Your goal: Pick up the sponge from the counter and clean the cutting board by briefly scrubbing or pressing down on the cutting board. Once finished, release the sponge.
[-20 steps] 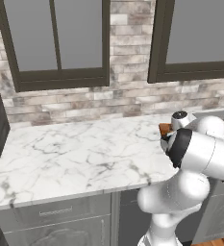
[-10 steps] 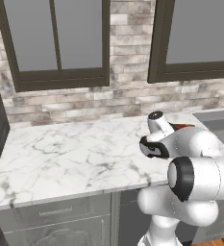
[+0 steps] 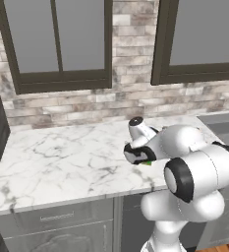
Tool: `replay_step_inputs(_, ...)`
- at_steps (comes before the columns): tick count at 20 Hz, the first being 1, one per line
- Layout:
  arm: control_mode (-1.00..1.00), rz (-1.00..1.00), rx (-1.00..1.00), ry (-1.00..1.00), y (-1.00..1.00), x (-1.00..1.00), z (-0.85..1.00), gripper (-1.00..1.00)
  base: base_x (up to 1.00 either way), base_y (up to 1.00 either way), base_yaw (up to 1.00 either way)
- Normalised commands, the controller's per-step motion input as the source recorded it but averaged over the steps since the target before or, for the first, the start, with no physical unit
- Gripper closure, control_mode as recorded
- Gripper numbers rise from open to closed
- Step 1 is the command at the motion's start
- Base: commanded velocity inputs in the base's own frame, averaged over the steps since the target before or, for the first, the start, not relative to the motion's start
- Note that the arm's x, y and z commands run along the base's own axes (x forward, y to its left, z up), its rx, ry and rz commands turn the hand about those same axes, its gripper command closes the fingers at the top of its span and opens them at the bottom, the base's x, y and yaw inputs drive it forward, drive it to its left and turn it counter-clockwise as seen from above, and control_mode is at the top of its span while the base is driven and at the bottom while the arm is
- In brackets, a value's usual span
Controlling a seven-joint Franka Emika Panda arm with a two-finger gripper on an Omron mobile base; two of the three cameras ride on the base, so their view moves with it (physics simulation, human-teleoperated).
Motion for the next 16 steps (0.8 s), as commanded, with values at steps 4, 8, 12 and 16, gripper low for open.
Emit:
replay_step_inputs(4, -1.00, 0.00, 0.00, 0.02, 0.39, 0.01, -0.36, 1.00, 0.00, 0.00, 0.00)
replay_step_inputs(8, -1.00, 0.00, 0.00, 0.01, 0.10, 0.00, -0.51, 1.00, 0.00, 0.00, 0.00)
replay_step_inputs(12, -1.00, 0.00, 0.00, 0.01, 0.00, 0.00, -0.40, 1.00, 0.00, 0.00, 0.00)
replay_step_inputs(16, -1.00, 0.00, 0.00, 0.00, 0.00, 0.05, -0.05, 1.00, 0.00, 0.00, 0.00)
